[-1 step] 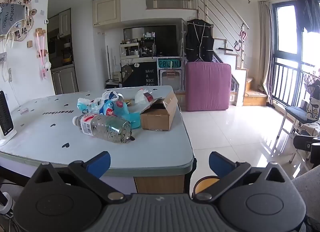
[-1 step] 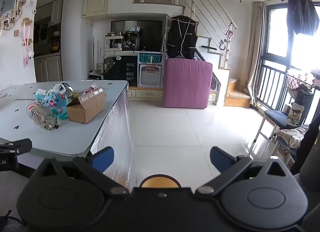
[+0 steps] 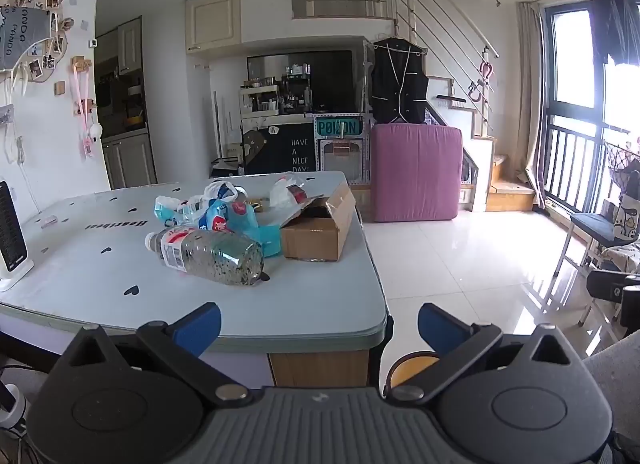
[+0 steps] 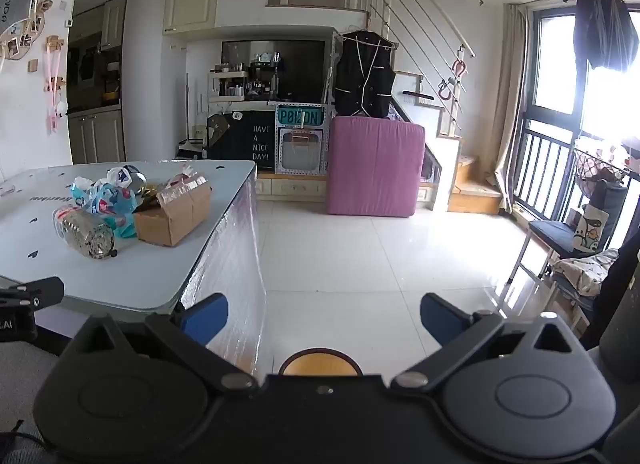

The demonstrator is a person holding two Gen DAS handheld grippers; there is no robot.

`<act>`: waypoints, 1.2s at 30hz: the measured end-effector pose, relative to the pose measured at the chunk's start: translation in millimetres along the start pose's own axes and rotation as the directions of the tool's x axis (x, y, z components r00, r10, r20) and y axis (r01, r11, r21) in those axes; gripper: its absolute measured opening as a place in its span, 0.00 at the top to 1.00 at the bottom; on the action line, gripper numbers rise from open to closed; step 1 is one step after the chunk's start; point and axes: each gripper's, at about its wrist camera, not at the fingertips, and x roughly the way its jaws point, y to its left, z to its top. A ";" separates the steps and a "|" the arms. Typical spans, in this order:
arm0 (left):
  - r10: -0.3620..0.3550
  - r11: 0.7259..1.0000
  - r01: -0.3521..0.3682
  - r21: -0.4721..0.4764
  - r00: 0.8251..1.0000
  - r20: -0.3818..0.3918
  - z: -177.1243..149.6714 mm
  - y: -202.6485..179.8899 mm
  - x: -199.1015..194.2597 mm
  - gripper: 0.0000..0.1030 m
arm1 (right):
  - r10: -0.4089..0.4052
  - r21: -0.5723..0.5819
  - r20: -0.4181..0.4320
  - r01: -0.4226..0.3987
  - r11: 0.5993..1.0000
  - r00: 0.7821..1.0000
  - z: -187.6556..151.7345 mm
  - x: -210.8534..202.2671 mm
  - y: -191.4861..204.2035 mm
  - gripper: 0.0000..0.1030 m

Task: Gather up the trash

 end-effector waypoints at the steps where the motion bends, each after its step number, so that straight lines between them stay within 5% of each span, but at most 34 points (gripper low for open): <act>1: 0.000 1.000 0.000 -0.001 1.000 0.001 0.0 0.0 0.0 0.00 | -0.001 -0.002 -0.002 0.001 1.000 1.000 0.0 0.2 0.1 0.00; 36: -0.001 1.000 0.001 -0.002 1.000 -0.006 0.1 0.0 0.1 0.00 | 0.001 -0.004 -0.013 -0.001 1.000 1.000 -0.3 0.0 1.0 0.00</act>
